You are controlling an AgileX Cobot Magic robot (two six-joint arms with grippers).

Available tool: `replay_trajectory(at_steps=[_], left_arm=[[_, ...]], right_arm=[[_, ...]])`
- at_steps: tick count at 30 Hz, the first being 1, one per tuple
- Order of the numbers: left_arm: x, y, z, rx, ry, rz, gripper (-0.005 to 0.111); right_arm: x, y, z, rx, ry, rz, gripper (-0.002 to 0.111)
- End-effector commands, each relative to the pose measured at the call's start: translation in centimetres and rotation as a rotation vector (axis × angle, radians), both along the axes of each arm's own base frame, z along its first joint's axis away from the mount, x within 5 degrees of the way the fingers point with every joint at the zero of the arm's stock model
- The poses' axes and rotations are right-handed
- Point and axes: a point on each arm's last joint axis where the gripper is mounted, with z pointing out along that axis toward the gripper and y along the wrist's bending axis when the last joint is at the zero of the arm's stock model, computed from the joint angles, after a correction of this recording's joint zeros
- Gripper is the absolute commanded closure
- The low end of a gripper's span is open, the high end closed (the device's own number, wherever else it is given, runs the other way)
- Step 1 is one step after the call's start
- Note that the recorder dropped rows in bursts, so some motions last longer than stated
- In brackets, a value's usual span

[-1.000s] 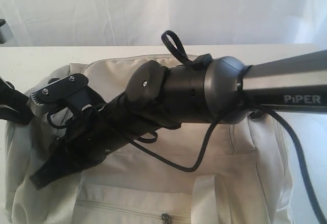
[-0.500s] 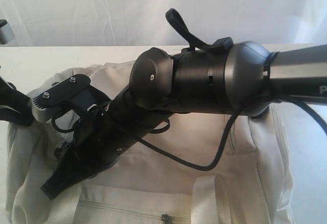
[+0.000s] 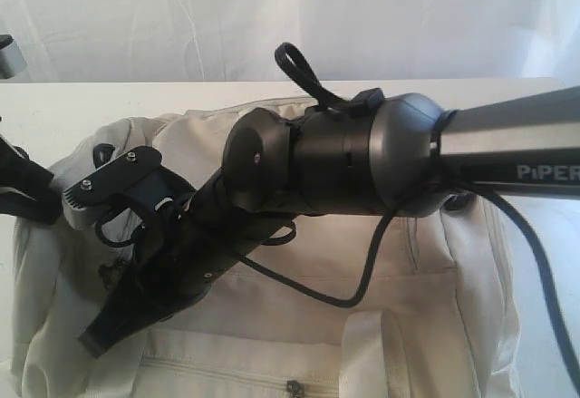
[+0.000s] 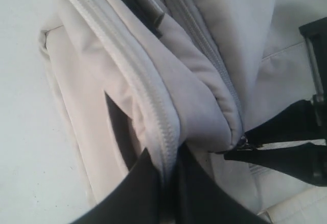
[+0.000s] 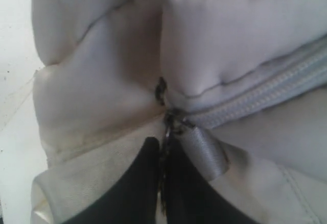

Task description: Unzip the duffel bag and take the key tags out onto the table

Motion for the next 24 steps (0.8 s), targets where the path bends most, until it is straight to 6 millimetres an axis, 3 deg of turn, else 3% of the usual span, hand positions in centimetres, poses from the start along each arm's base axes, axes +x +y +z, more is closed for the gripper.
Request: replay_trajectory(at_steps=[1,4,11,24], left_arm=[[-0.03,-0.05,0.56,-0.015,-0.029,0.006,0.107],[-0.02,-0.06,0.56,-0.017,-0.029,0.007,0.107],[-0.02,-0.08,0.57,-0.019,-0.029,0.007,0.107],[-0.02,-0.08,0.57,-0.019,-0.029,0.007,0.107]], right_arm=[[0.09,0.07,-0.87,-0.02,0.019,0.005,0.108],[0.11,0.09,-1.03,-0.023,0.022,0.005,0.107],[0.41,0.15,-0.93,-0.012,-0.005,-0.014,0.087],[0.74,0.2,-0.8,0.006,-0.022,-0.053,0.086]])
